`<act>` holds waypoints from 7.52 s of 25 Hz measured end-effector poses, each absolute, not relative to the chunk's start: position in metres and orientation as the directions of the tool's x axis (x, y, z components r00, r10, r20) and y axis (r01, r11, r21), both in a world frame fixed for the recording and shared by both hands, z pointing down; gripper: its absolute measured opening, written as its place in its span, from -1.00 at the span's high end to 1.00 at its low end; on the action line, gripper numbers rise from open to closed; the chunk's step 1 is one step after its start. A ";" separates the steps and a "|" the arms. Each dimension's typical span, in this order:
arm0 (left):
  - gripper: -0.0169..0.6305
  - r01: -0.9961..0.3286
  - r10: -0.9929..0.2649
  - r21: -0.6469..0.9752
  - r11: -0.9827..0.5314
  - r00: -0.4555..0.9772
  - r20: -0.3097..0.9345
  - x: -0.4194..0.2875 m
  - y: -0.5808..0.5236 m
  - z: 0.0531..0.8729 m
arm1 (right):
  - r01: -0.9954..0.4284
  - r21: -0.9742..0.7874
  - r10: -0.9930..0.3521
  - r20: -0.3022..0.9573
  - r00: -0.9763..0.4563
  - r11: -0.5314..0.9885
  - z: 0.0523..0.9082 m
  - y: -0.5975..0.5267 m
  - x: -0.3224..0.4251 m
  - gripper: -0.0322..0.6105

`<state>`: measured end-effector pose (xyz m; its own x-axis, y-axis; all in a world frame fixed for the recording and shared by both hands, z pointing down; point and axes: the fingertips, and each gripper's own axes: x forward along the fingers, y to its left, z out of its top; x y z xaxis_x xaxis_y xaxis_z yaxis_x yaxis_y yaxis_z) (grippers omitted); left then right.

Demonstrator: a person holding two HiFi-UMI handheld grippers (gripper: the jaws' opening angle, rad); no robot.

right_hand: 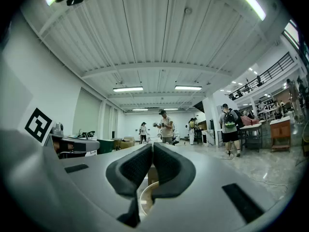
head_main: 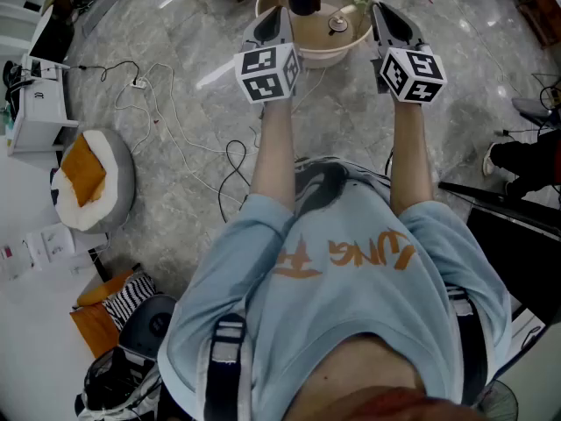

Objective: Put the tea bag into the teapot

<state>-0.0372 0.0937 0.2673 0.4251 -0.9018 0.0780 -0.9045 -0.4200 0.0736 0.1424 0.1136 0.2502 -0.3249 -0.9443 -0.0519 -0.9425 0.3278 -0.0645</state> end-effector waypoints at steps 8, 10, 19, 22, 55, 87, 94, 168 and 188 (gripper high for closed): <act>0.87 -0.903 -0.901 0.066 -0.424 0.428 0.071 -0.028 0.090 0.262 | -0.932 -0.056 -0.933 -0.074 -0.353 0.358 0.243 0.108 0.146 0.83; 0.87 -0.900 -0.897 0.065 -0.431 0.435 0.074 -0.022 0.086 0.265 | -0.932 -0.074 -0.934 -0.076 -0.350 0.356 0.246 0.104 0.149 0.83; 0.87 -0.903 -0.900 0.073 -0.424 0.429 0.073 -0.029 0.088 0.268 | -0.932 -0.105 -0.938 -0.060 -0.341 0.346 0.248 0.099 0.156 0.83; 0.87 -0.910 -0.907 0.080 -0.407 0.413 0.077 -0.037 0.094 0.273 | -0.931 -0.124 -0.939 -0.059 -0.338 0.343 0.250 0.101 0.157 0.82; 0.87 -0.932 -0.933 0.082 -0.353 0.357 0.043 -0.064 0.027 0.277 | -0.888 -0.195 -0.909 -0.094 -0.406 0.416 0.258 0.029 0.136 0.82; 0.87 -0.946 -0.899 0.251 -0.207 0.285 0.333 -0.141 -0.319 0.434 | -0.910 -0.226 -0.890 0.225 -0.396 0.348 0.377 -0.301 0.106 0.82; 0.87 -0.913 -0.846 0.264 -0.310 0.391 0.361 -0.100 -0.352 0.442 | -0.936 -0.220 -0.897 0.294 -0.332 0.274 0.392 -0.323 0.131 0.82; 0.87 -0.888 -0.642 0.375 -0.267 0.454 0.618 -0.040 -0.366 0.642 | -0.891 -0.290 -0.581 0.678 -0.449 0.350 0.684 -0.427 0.076 0.69; 0.87 -0.911 -0.768 0.351 -0.217 0.382 0.515 -0.040 -0.367 0.548 | -0.905 -0.343 -0.720 0.558 -0.412 0.252 0.583 -0.362 0.105 0.86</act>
